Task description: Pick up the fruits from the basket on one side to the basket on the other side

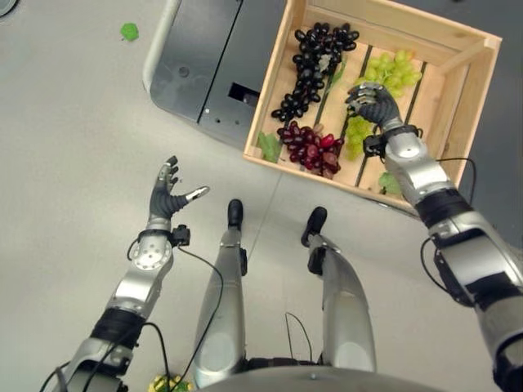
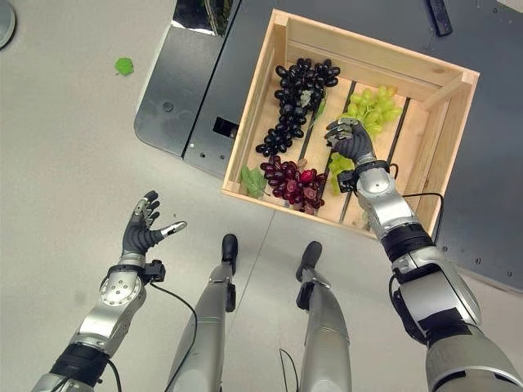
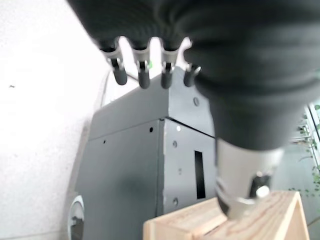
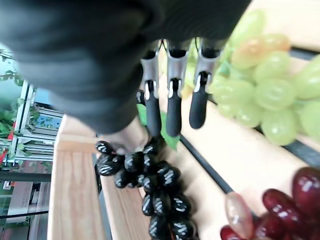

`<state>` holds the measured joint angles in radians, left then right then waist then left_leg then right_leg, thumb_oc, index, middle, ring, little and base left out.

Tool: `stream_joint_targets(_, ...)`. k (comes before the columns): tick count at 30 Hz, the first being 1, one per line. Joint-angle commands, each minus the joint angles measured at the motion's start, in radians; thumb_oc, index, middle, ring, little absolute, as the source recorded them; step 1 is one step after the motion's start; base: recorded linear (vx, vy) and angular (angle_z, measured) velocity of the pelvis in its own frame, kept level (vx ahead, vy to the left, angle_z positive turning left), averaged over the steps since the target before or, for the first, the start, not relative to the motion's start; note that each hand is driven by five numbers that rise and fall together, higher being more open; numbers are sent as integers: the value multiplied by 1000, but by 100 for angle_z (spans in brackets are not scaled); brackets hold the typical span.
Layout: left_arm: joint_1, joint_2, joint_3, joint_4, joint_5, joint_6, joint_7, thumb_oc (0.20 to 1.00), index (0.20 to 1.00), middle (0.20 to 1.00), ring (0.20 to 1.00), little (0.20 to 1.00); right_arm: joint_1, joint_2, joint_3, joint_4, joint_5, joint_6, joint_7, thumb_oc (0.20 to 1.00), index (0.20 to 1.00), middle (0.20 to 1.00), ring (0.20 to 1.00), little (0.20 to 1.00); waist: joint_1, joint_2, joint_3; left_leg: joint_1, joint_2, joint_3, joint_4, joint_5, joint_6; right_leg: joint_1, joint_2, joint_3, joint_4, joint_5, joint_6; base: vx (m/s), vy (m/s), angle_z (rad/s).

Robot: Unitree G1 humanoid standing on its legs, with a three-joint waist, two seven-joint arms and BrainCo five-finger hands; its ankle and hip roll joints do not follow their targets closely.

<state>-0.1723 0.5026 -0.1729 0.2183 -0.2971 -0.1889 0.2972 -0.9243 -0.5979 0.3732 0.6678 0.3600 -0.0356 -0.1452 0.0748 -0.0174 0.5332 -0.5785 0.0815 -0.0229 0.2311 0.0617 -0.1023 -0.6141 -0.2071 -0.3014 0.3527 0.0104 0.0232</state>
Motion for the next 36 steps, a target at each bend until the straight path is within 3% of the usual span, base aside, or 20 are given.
stream_joint_targets(1,20,35,30,-56,34,-30,-9,1000,1000,1000,1000,1000,21,-207,15,-203,-285,-27,-7,1000,1000,1000,1000,1000,-4,15,-13,34,-29,-2,-53,16,28,84,2,-8,15,-93,95,29,-26,11)
stream_joint_targets(2,24,36,41,-65,51,-40,-4,1000,1000,1000,1000,1000,52,-279,7,-258,-452,-33,-60,1000,1000,1000,1000,1000,-9,15,-13,37,-28,-4,-59,19,27,87,-1,-11,15,-93,97,29,-25,14)
stream_joint_targets(3,20,45,40,-72,78,-64,-8,1000,1000,1000,1000,1000,97,-405,-1,-272,-681,-30,-90,1000,1000,1000,1000,1000,-4,23,-13,47,-34,-14,-70,23,25,95,-6,-18,17,-95,102,29,-24,13)
stream_joint_targets(5,16,47,32,-76,90,-77,-6,1000,1000,1000,1000,1000,104,-455,-15,-241,-748,-18,-127,1000,1000,1000,1000,1000,-1,30,-13,49,-38,-22,-75,26,23,100,-10,-23,17,-95,104,12,-2,23)
stream_joint_targets(6,13,58,27,-72,92,-78,-7,1000,1000,1000,1000,1000,69,-532,28,-227,-866,-5,-122,1000,1000,1000,1000,1000,7,30,-13,51,-40,-23,-78,28,23,100,-12,-26,18,-95,106,7,11,27)
stream_joint_targets(7,14,56,29,-72,92,-78,-7,1000,1000,1000,1000,1000,62,-532,35,-224,-866,-4,-122,1000,1000,1000,1000,1000,4,31,-13,51,-40,-23,-79,28,23,100,-12,-26,18,-95,106,9,22,16)
stream_joint_targets(9,13,66,12,-73,121,-68,-4,1000,1000,1000,1000,1000,18,-637,134,-197,-1069,30,-122,1000,1000,1000,1000,1000,13,26,-13,53,-42,-24,-75,25,25,102,-12,-29,21,-98,109,7,12,2)
stream_joint_targets(12,14,72,11,-73,141,-56,-4,1000,1000,1000,1000,1000,-26,-703,206,-219,-1186,40,-82,1000,1000,1000,1000,1000,14,17,-13,47,-42,-29,-71,26,22,101,-13,-33,18,-99,109,0,0,0)
stream_joint_targets(22,15,68,-10,-67,144,-55,-11,1000,1000,1000,1000,1000,-229,-729,457,-150,-1324,58,-24,1000,1000,1000,1000,1000,28,7,-13,26,-39,-40,-63,33,15,92,-6,-38,19,-102,106,0,0,0)
stream_joint_targets(36,5,42,-14,-62,136,-56,-1,1000,1000,1000,1000,1000,-240,-660,474,-163,-1314,56,-25,1000,1000,1000,1000,1000,29,13,-13,-14,-39,-47,-50,36,13,56,-2,-39,29,-107,100,2,-1,2)
